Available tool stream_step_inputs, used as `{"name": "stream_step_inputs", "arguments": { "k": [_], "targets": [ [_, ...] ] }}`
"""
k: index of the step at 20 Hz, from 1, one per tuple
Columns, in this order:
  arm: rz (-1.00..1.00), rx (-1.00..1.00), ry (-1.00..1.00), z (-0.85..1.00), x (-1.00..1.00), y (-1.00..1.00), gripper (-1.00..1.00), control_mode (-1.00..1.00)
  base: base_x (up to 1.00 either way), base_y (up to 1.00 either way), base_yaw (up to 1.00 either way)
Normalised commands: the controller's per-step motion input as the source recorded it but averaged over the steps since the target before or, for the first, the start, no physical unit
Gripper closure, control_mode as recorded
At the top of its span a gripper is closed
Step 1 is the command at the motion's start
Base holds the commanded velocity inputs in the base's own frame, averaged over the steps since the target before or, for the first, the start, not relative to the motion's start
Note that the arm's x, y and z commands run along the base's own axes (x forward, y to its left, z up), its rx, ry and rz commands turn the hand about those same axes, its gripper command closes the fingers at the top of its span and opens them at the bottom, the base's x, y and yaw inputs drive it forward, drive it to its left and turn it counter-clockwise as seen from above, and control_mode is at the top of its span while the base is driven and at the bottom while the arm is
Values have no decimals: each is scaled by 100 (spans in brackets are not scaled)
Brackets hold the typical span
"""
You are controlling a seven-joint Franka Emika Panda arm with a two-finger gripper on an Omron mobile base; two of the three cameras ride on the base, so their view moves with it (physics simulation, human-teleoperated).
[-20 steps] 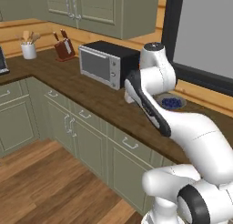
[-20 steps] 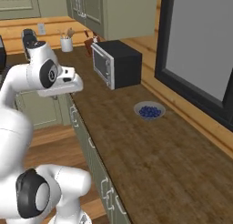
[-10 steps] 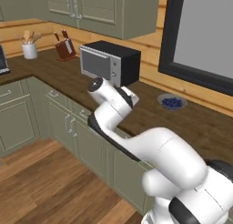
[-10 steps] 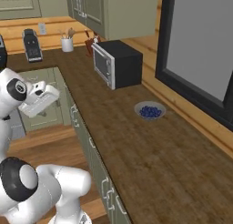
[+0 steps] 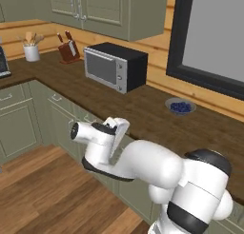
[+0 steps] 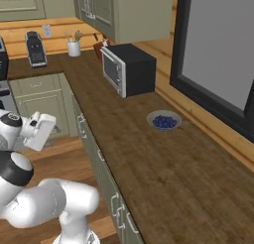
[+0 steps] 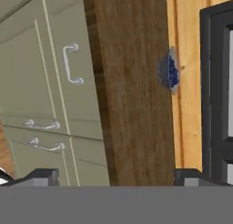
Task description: Take a straw from the drawer in front and place it inside the glass cup on the dining counter.
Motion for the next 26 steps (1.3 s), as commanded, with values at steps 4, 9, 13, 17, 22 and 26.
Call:
{"name": "stream_step_inputs", "arguments": {
  "k": [4, 9, 13, 17, 22, 26],
  "targets": [
    [-11, -25, 0, -80, 19, -12, -100, -100, 0, 0, 0],
    [-6, -19, 0, -71, 25, -27, -100, -100, 0, 0, 0],
    [0, -8, 0, -58, 32, -32, -100, -100, 0, 0, 0],
    [-1, -9, -2, -45, 46, -26, -100, -100, 0, 0, 0],
    [-2, -11, -4, -34, 49, -25, -100, -100, 0, 0, 0],
    [0, -10, -1, -42, 36, -25, -100, -100, 0, 0, 0]
  ]
}}
